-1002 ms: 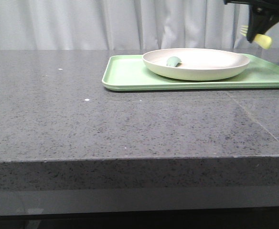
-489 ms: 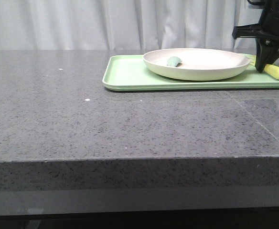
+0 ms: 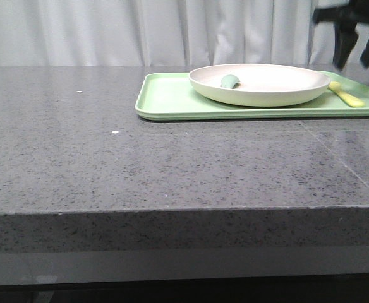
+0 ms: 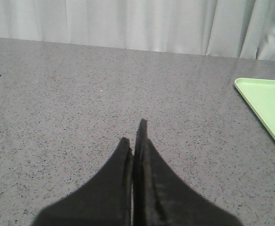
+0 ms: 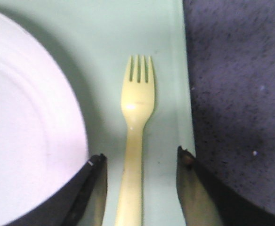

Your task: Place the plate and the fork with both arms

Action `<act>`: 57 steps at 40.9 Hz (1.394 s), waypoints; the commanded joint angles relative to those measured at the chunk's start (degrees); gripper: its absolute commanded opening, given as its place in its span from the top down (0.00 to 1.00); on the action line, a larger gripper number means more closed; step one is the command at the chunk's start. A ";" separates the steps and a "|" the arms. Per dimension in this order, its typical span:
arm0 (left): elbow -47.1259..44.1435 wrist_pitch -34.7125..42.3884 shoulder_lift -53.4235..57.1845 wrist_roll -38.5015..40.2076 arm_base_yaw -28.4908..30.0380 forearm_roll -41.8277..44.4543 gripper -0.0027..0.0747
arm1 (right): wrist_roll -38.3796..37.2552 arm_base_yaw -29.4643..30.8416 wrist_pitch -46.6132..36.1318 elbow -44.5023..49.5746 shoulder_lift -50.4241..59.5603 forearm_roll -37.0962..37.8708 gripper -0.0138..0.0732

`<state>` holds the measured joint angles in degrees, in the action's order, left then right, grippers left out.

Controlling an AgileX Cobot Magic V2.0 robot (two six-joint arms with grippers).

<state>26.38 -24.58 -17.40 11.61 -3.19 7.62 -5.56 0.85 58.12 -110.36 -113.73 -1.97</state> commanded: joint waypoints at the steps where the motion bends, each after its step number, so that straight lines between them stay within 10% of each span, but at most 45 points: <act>1: 1.51 4.60 -0.43 0.24 0.11 -0.01 0.99 | 0.65 0.18 -2.14 -1.95 7.70 0.17 0.42; 14: 1.51 4.60 -0.43 0.24 0.11 -0.01 0.99 | 1.29 0.18 0.64 -1.60 16.37 0.17 0.92; 57: 1.51 4.60 -0.43 0.24 0.11 -0.01 0.99 | 2.85 -4.09 -48.40 88.34 89.10 0.17 0.92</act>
<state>26.38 -24.58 -17.40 11.61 -3.19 7.62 -3.28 -3.27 16.31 -22.78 -28.22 -2.20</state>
